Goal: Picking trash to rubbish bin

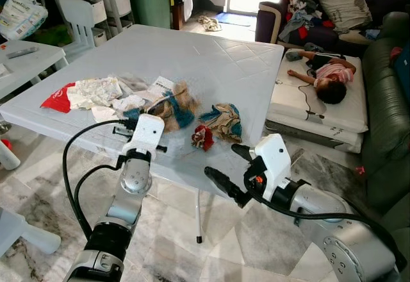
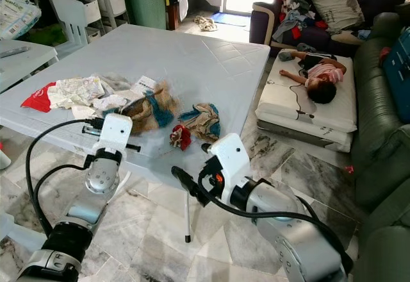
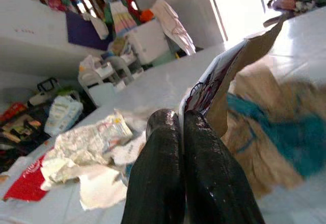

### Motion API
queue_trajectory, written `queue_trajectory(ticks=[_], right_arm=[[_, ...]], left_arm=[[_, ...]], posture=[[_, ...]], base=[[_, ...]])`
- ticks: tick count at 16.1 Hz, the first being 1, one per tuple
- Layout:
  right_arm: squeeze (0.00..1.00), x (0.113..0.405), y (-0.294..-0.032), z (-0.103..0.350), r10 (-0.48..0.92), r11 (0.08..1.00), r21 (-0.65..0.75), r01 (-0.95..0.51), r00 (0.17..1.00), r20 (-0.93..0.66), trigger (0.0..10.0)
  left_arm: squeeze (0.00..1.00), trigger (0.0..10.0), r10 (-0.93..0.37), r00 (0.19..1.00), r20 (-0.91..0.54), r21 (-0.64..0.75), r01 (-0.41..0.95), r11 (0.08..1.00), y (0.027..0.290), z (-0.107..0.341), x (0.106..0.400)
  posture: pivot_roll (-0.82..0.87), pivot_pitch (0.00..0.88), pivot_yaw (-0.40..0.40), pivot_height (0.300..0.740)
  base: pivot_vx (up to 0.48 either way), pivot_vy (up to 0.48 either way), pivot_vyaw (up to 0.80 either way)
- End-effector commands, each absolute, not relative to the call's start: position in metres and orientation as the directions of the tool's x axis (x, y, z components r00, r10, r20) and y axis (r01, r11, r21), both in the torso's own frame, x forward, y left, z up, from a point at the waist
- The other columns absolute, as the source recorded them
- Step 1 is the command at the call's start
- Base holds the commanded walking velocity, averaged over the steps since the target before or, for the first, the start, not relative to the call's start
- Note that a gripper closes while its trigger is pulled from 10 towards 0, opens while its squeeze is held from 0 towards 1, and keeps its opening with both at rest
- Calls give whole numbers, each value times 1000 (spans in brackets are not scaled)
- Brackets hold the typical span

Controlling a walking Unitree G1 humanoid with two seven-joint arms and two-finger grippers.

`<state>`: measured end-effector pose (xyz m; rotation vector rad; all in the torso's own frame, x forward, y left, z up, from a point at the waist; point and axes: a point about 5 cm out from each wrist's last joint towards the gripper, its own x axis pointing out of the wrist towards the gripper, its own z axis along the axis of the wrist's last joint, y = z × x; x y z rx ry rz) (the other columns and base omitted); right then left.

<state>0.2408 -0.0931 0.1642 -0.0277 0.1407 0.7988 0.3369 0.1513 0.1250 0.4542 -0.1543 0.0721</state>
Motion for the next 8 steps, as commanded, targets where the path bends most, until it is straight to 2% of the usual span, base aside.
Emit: queue_trajectory(ticks=[1, 2, 5, 8], right_arm=[[0, 244, -97, 167, 694, 715, 0, -699, 710, -119, 10000], [0, 245, -98, 167, 689, 720, -3, -694, 716, -114, 10000], [0, 253, -107, 167, 627, 773, -43, -632, 773, -90, 10000], [0, 259, -112, 162, 589, 802, -57, -595, 803, -92, 10000]], left_arm=[[0, 0, 44, 981, 189, 441, -125, 889, 150, 130, 336], [0, 0, 46, 981, 190, 443, -127, 888, 150, 130, 336], [0, 0, 138, 948, 287, 455, -261, 851, 165, 143, 332], [0, 0, 152, 926, 346, 419, -297, 858, 168, 154, 329]], posture=[[-27, 0, -40, 740], [-25, 0, -38, 740], [-16, 0, -41, 740], [-6, 0, -43, 740]], base=[[0, 0, 0], [0, 0, 0], [0, 0, 0], [0, 0, 0]])
